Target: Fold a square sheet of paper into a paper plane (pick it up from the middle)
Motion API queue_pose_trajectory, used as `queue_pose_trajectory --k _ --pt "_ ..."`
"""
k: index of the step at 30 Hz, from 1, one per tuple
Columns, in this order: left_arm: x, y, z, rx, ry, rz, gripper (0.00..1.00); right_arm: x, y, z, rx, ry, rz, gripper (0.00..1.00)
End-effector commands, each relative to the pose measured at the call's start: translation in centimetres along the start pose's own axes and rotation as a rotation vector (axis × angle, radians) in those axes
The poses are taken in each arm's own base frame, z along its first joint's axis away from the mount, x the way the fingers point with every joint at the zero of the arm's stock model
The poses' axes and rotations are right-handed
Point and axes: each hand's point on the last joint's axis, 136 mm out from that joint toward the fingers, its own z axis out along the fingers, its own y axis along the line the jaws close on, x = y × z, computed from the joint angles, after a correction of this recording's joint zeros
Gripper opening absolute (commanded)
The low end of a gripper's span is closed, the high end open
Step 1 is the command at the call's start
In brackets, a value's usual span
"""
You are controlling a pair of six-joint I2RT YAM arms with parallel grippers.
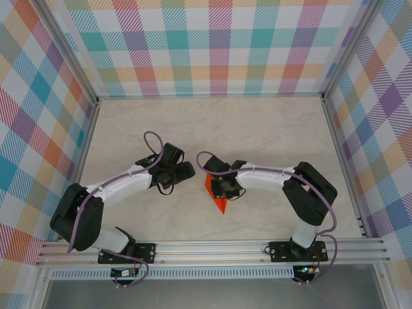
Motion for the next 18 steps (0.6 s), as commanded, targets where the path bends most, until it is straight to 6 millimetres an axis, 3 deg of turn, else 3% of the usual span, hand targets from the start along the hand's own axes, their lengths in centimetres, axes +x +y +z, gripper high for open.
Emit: queue_pose_trajectory --k 1,6,8,13,18 --pt "-1.0 1.9 -1.2 -0.084 -0.042 -0.02 0.86 -0.2 0.1 0.0 0.026 0.002 0.017 0.2" --pt "-1.4 3.0 -1.6 -0.137 -0.055 -0.02 0.99 -0.4 -0.6 0.3 0.074 -0.003 0.028 0.09" --pt "-1.5 3.2 -1.6 -0.147 -0.053 -0.023 1.0 -1.1 -1.2 0.1 0.116 -0.03 0.023 0.06" --pt "-1.5 3.6 -1.7 -0.163 -0.047 -0.017 1.0 -6.3 -0.8 -1.9 0.16 -0.118 -0.052 0.05" --pt "-1.2 4.0 -1.8 -0.168 -0.041 -0.014 1.0 -10.6 0.6 -1.3 0.145 -0.137 -0.075 0.05"
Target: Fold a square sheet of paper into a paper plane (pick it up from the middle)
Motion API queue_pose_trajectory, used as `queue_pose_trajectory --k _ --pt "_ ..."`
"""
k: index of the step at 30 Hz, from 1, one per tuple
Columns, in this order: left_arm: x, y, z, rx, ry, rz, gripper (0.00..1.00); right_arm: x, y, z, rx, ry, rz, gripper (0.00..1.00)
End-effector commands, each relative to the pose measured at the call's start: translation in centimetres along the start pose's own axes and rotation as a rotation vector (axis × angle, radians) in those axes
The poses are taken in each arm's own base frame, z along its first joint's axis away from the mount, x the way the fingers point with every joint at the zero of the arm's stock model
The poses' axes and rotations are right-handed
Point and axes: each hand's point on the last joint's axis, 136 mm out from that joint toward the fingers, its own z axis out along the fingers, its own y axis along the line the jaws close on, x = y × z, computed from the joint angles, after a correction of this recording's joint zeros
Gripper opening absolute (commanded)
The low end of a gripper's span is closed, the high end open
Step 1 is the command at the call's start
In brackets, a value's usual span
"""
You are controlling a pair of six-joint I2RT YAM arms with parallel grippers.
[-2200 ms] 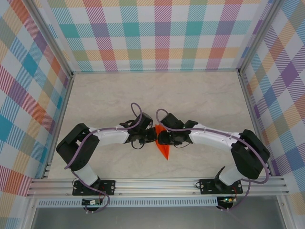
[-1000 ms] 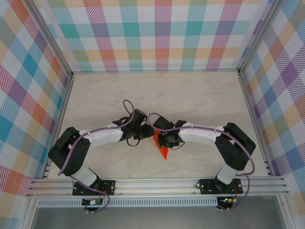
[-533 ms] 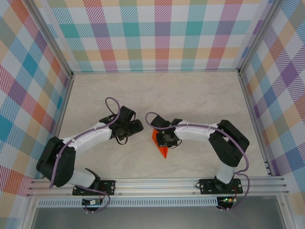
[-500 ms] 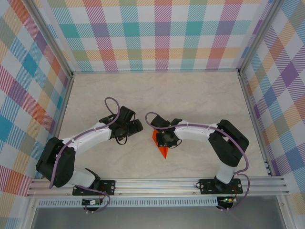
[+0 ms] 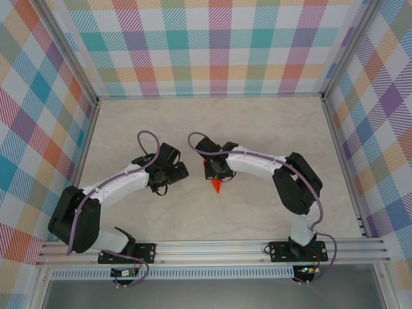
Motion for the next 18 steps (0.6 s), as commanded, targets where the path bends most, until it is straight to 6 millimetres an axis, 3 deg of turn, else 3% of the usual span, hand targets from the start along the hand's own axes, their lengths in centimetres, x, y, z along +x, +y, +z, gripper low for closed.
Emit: queue_pose_trajectory --k 1,8,18 --pt "-0.5 0.6 -0.9 -0.017 -0.015 0.014 1.0 -1.9 -0.5 0.9 0.046 0.0 -0.061 0.05" --pt "-0.1 0.9 -0.7 -0.025 -0.002 0.033 1.0 -4.4 -0.5 3.0 0.047 0.024 -0.031 0.07" --pt "0.2 0.9 -0.2 -0.025 0.015 0.038 1.0 -3.5 -0.9 5.9 0.054 0.119 0.018 0.12"
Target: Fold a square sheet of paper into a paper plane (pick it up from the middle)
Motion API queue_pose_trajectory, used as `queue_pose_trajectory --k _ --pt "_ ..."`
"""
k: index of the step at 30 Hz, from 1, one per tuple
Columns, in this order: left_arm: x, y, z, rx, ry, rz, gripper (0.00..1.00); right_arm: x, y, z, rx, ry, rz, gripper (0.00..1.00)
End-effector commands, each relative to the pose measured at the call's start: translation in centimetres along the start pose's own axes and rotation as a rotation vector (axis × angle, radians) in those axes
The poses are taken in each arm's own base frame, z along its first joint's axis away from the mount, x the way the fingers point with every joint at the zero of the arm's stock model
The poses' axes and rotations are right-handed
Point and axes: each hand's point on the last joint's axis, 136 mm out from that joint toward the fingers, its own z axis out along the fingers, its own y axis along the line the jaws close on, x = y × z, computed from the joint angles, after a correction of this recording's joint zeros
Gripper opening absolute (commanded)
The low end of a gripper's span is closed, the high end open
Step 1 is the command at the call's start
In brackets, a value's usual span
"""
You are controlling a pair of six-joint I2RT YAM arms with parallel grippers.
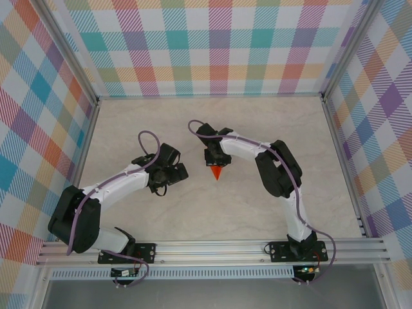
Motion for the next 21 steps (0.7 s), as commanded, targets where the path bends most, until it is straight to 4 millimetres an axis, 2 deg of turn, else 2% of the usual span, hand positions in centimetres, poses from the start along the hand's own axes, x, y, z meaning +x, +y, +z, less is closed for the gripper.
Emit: queue_pose_trajectory --k 1,6,9,13,16,18,21 --pt "-0.1 0.6 -0.2 -0.012 0.001 0.009 1.0 1.1 0.0 0.9 0.006 0.058 0.005 0.12" --pt "-0.4 0.4 -0.5 -0.009 -0.009 0.015 1.0 1.9 -0.3 1.7 0.016 0.08 0.028 0.12" --pt "-1.0 0.3 -0.9 -0.02 -0.024 0.023 1.0 1.1 0.0 0.4 0.004 0.058 0.032 0.14" --pt "-2.8 -0.2 -2.5 -0.039 -0.077 0.045 1.0 -1.3 0.8 -4.5 -0.049 -0.02 0.048 0.24" --pt "-5.1 -0.6 -4.6 -0.074 -0.15 0.072 1.0 -2.7 0.9 -8.9 -0.097 -0.09 0.072 0.39" --pt "-6.9 -0.6 -6.1 -0.11 -0.216 0.092 1.0 -3.3 0.4 -11.7 -0.118 -0.149 0.09 0.49" --pt "-9.6 -0.3 -8.4 -0.157 -0.329 0.141 1.0 -4.1 -1.9 -15.5 -0.108 -0.262 0.125 0.64"
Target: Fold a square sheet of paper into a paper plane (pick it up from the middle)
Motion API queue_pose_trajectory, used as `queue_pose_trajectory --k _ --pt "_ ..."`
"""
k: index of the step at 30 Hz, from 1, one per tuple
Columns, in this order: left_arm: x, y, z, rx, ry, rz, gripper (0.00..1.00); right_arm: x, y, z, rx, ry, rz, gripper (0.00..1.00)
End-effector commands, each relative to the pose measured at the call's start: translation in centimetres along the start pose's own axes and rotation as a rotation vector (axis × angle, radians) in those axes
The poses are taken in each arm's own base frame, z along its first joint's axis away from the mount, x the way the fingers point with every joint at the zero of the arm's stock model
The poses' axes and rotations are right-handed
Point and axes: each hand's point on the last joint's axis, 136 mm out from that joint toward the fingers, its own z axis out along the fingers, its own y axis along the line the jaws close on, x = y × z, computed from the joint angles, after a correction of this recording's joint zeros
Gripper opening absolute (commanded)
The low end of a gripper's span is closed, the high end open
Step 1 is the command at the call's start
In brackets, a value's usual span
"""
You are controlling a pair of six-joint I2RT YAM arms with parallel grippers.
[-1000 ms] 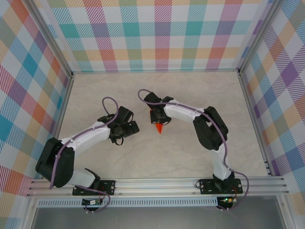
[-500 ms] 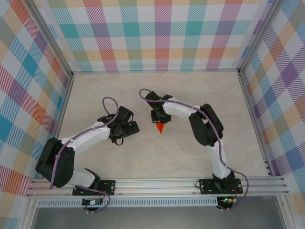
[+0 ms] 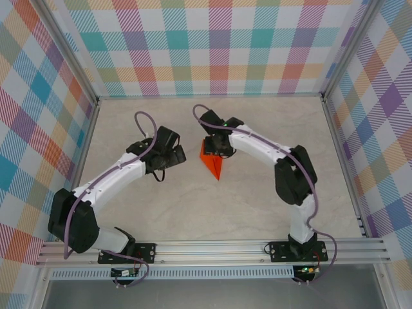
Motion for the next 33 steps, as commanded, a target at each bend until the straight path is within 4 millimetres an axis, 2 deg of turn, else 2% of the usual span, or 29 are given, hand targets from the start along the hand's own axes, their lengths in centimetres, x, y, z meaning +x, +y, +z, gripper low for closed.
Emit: queue_pose_trajectory --k 1,3,5,7,11,13,15,17,20,24,28,33 --pt "-3.6 2.7 -2.2 -0.13 -0.146 0.091 1.0 -2.7 -2.5 -6.3 0.006 -0.164 0.051 0.69" --pt "-5.3 3.4 -3.0 -0.15 -0.224 0.113 1.0 -3.6 -5.1 -8.1 0.056 -0.25 0.06 0.83" --pt "-6.3 4.3 -3.4 -0.171 -0.287 0.126 1.0 -4.4 -8.6 -9.7 0.147 -0.347 0.077 0.99" --pt "-7.3 5.8 -3.5 -0.216 -0.349 0.112 1.0 -4.8 -12.5 -10.9 0.228 -0.422 0.095 1.0" --pt "-8.5 9.2 -3.2 -0.324 -0.454 0.051 1.0 -4.4 -19.9 -11.9 0.392 -0.532 0.143 1.0" --pt "-8.4 10.8 -2.4 -0.379 -0.489 0.039 1.0 -3.8 -23.3 -11.5 0.445 -0.583 0.146 1.0" --pt "-8.1 11.6 -1.2 -0.39 -0.475 0.06 1.0 -2.6 -26.7 -11.2 0.477 -0.614 0.193 1.0" --pt "-8.1 12.1 -0.4 -0.39 -0.48 0.07 1.0 -1.5 -28.9 -10.8 0.492 -0.643 0.2 1.0" --pt "-7.4 13.6 0.7 -0.407 -0.504 0.058 1.0 -0.3 -30.7 -10.1 0.507 -0.73 0.161 1.0" --pt "-7.1 13.9 2.4 -0.327 -0.531 0.071 1.0 1.1 -31.9 -7.7 0.461 -0.727 0.16 1.0" --pt "-7.0 13.1 3.7 -0.21 -0.606 0.093 1.0 1.7 -31.6 -5.6 0.375 -0.756 0.117 1.0" --pt "-6.5 11.9 5.0 -0.087 -0.664 0.149 1.0 0.8 -30.6 -4.3 0.276 -0.785 0.068 1.0"
